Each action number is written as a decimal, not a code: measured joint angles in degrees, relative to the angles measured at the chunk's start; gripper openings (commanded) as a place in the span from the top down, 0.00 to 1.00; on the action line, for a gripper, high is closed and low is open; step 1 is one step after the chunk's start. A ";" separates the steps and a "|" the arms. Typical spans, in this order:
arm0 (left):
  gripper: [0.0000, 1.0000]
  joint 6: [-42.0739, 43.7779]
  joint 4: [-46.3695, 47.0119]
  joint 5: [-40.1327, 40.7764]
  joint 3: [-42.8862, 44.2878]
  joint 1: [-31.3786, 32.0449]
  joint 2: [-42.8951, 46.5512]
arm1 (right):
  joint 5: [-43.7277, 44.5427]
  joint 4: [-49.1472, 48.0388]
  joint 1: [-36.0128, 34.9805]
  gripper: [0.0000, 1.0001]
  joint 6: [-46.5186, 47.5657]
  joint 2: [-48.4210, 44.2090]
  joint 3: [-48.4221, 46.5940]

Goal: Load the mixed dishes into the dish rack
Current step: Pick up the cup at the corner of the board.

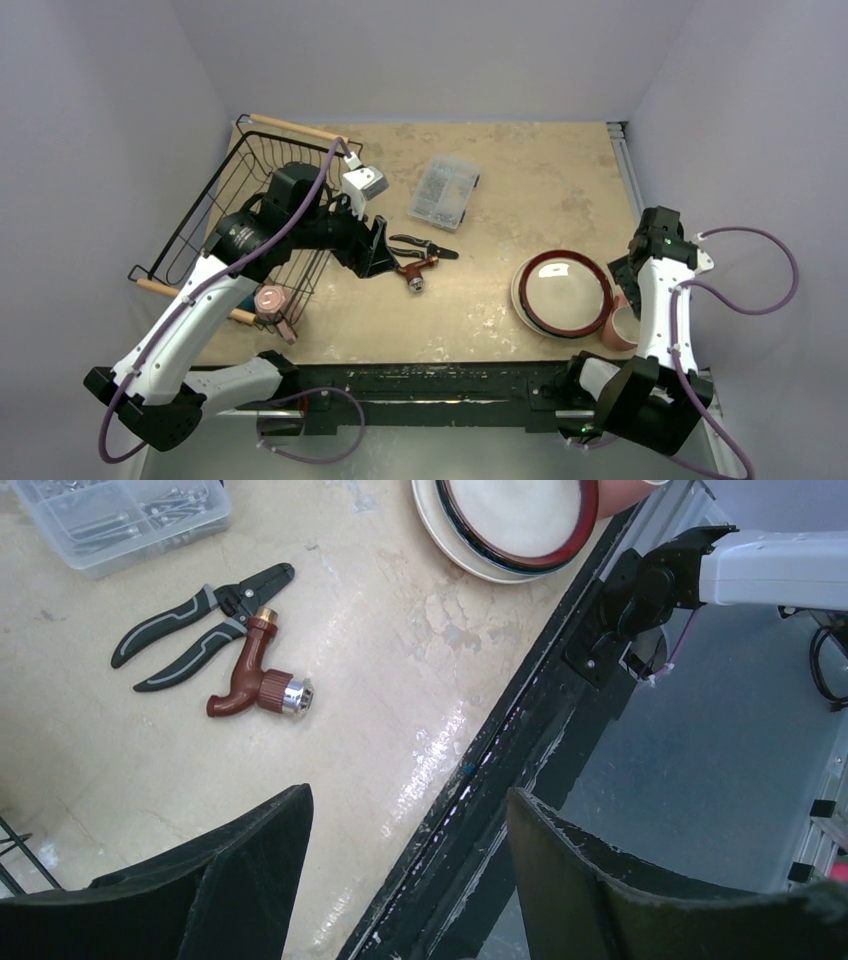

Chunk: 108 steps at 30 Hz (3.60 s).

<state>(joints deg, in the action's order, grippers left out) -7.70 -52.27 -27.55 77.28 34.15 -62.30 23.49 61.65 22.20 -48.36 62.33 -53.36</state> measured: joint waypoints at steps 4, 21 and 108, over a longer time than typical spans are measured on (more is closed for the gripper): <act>0.30 0.00 -0.66 0.37 1.49 0.00 -0.59 | -0.02 -0.57 0.07 0.26 -0.72 -0.15 1.29; 0.30 -0.04 -2.05 0.57 2.34 0.00 -0.59 | 1.05 -8.59 1.51 0.51 -2.38 3.23 6.38; 0.29 3.96 -4.44 4.07 -3.39 2.75 6.95 | -1.51 -9.42 5.84 1.00 2.21 3.91 5.99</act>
<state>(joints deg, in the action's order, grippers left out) -3.75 -56.71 -23.49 73.89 36.91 -55.35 21.98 52.23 28.03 -46.15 66.24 -47.37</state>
